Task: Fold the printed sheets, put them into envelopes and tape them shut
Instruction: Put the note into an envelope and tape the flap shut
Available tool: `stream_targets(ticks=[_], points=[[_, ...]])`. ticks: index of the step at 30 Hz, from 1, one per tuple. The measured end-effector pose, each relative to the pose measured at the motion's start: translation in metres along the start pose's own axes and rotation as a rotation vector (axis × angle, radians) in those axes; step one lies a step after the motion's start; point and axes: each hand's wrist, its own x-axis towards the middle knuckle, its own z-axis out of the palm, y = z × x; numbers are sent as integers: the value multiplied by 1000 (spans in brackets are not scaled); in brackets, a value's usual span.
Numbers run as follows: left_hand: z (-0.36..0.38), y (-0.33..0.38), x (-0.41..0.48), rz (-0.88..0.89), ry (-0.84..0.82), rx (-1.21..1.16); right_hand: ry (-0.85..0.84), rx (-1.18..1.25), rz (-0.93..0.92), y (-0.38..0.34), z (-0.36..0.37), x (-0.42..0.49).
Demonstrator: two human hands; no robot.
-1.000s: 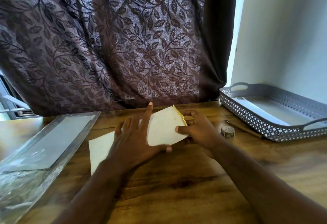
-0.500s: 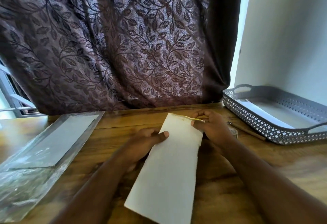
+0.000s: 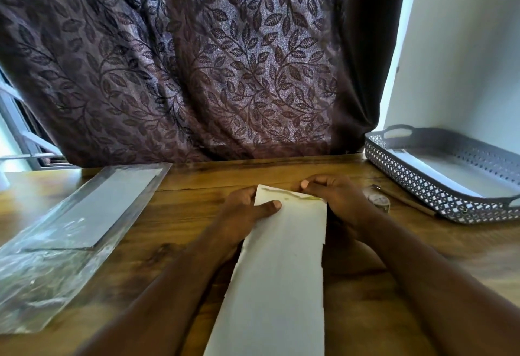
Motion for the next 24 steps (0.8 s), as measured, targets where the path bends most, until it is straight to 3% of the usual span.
stream_targets(ticks=[6, 15, 24], points=[[4, -1, 2, 78, -5, 135, -154, -48, 138, -5, 0, -6], [3, -1, 6, 135, 6, 280, -200, -135, 75, -3, 4, -4], [3, 1, 1, 22, 40, 162, -183, -282, -43, -7, 10, -3]])
